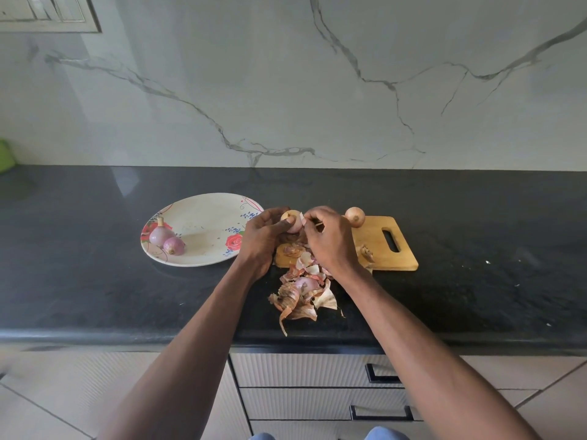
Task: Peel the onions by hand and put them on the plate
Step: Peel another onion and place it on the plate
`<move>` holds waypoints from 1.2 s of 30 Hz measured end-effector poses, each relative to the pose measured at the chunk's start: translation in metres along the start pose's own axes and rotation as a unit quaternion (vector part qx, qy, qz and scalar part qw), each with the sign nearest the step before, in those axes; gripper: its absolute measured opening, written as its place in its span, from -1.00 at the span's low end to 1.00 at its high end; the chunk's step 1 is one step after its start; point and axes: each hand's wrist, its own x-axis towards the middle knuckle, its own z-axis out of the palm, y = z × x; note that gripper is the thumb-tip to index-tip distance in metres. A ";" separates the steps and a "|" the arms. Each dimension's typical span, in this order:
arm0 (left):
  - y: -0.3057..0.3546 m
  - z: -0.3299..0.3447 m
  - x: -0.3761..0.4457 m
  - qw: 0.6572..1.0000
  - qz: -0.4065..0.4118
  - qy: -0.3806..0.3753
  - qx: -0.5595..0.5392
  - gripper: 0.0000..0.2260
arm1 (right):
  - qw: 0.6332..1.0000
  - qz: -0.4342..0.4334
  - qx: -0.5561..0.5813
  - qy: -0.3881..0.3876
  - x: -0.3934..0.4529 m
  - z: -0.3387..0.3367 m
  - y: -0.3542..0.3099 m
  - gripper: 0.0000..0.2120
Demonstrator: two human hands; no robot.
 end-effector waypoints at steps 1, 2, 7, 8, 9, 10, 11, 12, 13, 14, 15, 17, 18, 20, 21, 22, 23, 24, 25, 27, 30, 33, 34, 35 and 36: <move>0.000 0.000 0.000 1.000 0.000 -0.002 0.004 -0.78 | 1.000 -0.008 -0.015 0.002 0.000 0.000 0.000 -0.95; -0.001 0.000 0.000 1.000 0.000 -0.003 0.008 -0.78 | 1.000 -0.010 -0.026 0.004 0.000 0.001 0.000 -0.94; -0.001 0.000 0.001 1.000 -0.001 -0.001 0.011 -0.79 | 0.999 0.039 -0.018 -0.001 0.001 0.004 0.000 -0.90; -0.002 -0.001 0.001 1.000 -0.002 0.000 0.011 -0.79 | 0.999 0.049 -0.010 -0.001 0.001 0.004 0.001 -0.91; -0.002 -0.001 0.001 1.000 -0.003 0.000 0.010 -0.80 | 0.998 0.059 -0.002 0.000 0.001 0.004 0.001 -0.91; -0.001 -0.001 0.001 1.000 -0.003 -0.001 0.011 -0.80 | 0.998 0.067 0.004 0.002 0.001 0.003 0.000 -0.91; -0.001 -0.001 0.002 1.000 -0.001 -0.003 0.011 -0.80 | 0.997 0.076 0.010 0.004 0.002 0.003 0.000 -0.91; 0.000 0.000 0.001 1.000 0.000 -0.005 0.011 -0.81 | 0.996 0.086 0.015 0.005 0.002 0.003 0.001 -0.91; 0.000 0.000 0.001 1.000 0.001 -0.008 0.007 -0.81 | 0.995 0.101 0.020 0.005 0.003 0.002 0.001 -0.91; 0.001 0.001 0.001 1.000 0.002 -0.012 0.003 -0.81 | 0.993 0.114 0.027 0.005 0.003 0.002 0.002 -0.91; 0.002 0.001 0.000 1.000 0.001 -0.015 -0.001 -0.81 | 0.992 0.125 0.037 0.007 0.004 0.001 0.001 -0.91; 0.003 0.001 0.000 1.000 -0.005 -0.017 -0.010 -0.81 | 0.988 0.146 0.055 0.011 0.004 0.000 0.001 -0.90; 0.004 0.001 0.000 1.000 -0.007 -0.017 -0.014 -0.81 | 0.985 0.160 0.063 0.011 0.005 0.001 0.002 -0.90; 0.005 0.002 0.000 0.999 -0.013 -0.018 -0.023 -0.80 | 0.979 0.188 0.084 0.015 0.007 0.002 0.005 -0.90; 0.005 0.002 0.001 0.999 -0.017 -0.016 -0.028 -0.80 | 0.974 0.201 0.100 0.017 0.008 0.002 0.004 -0.90; 0.006 0.002 0.001 0.999 -0.020 -0.012 -0.031 -0.79 | 0.968 0.217 0.121 0.021 0.010 0.003 0.006 -0.89; 0.005 0.002 0.001 0.999 -0.025 -0.008 -0.034 -0.79 | 0.961 0.235 0.144 0.027 0.011 0.002 0.006 -0.87; 0.005 0.002 0.002 0.999 -0.029 -0.005 -0.036 -0.78 | 0.954 0.251 0.162 0.030 0.011 0.002 0.007 -0.85; 0.006 0.002 0.002 0.999 -0.033 -0.004 -0.039 -0.77 | 0.950 0.262 0.168 0.031 0.011 0.000 0.007 -0.84; 0.007 0.003 0.002 0.998 -0.038 -0.004 -0.045 -0.76 | 0.954 0.258 0.150 0.038 0.012 0.000 0.007 -0.86; 0.008 0.005 0.000 0.998 -0.041 -0.002 -0.053 -0.79 | 0.968 0.216 0.118 0.052 0.009 -0.001 0.007 -0.91; 0.007 0.004 0.000 0.999 -0.030 0.001 -0.043 -0.84 | 0.987 0.148 0.029 0.051 0.004 -0.007 0.003 -0.76; 0.007 0.003 0.000 0.999 -0.024 0.001 -0.044 -0.84 | 0.992 0.119 0.002 0.047 0.003 -0.006 0.004 -0.76; 0.007 0.003 0.001 0.999 -0.019 0.001 -0.047 -0.84 | 0.995 0.089 -0.022 0.045 0.001 -0.006 0.004 -0.79; 0.007 0.003 0.000 0.999 -0.015 0.000 -0.049 -0.84 | 0.996 0.065 -0.034 0.044 0.001 -0.004 0.004 -0.85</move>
